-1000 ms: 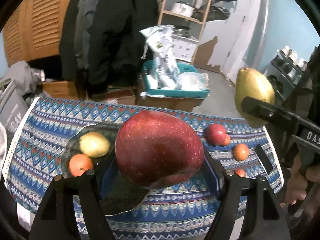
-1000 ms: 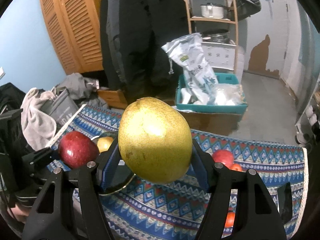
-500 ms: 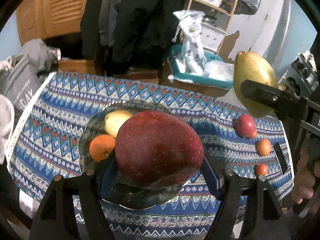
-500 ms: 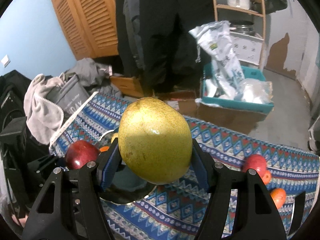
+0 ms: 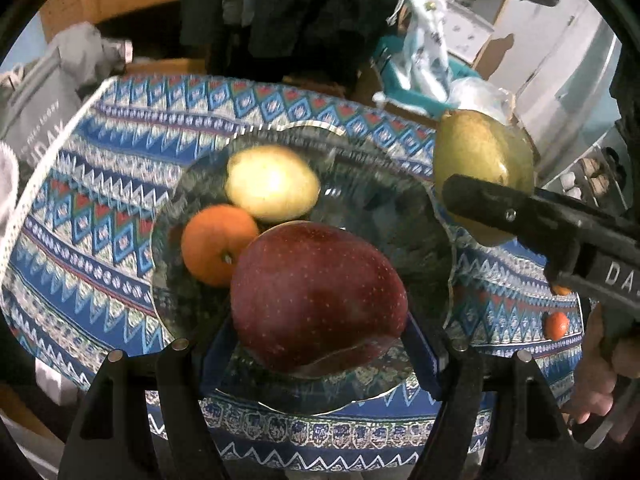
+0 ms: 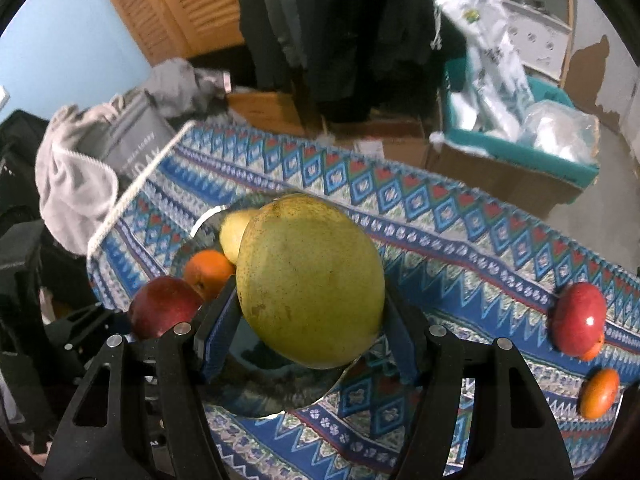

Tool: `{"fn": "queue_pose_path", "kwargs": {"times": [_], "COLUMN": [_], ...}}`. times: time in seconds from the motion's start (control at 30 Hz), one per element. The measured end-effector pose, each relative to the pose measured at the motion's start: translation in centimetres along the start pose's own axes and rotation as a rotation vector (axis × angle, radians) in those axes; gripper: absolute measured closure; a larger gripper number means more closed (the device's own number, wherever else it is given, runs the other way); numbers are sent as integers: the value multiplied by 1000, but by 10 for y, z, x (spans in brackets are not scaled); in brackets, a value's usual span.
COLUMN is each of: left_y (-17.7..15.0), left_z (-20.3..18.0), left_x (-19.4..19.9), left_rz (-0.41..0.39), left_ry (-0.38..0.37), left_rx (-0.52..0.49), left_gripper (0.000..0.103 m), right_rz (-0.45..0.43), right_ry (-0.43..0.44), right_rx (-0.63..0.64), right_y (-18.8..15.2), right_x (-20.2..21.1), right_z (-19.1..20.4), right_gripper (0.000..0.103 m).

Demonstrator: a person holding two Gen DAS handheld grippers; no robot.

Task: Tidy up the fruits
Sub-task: 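Carry the red apple toward the glass bowl with the left tool while the right tool carries the mango, then lower the apple into the bowl and open the left tool while the right tool releases the mango there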

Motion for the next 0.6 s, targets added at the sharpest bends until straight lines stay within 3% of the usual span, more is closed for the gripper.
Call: {"fn": "queue_pose_path", "kwargs": {"times": [0.6], "left_y": [-13], "left_z": [13], "left_x": [-34], "left_rz": [104], "left_ry": [36], "left_rx": [50], "left_gripper": [26], "right_rz": [132], "right_ry": [-21], "right_rx": [36], "right_y": [-15], "right_x": [-48], "right_z": [2], "right_gripper": [36]}}
Point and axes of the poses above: each gripper's, at about its wrist camera, not at the fingertips, and x roughly against the way its jaws point, z to its left, y to its top, the point moved 1 cm from there along -x, roughly the way its jaws point, and after that the axes turned 3 degrees about z, right-handed, at the moved point
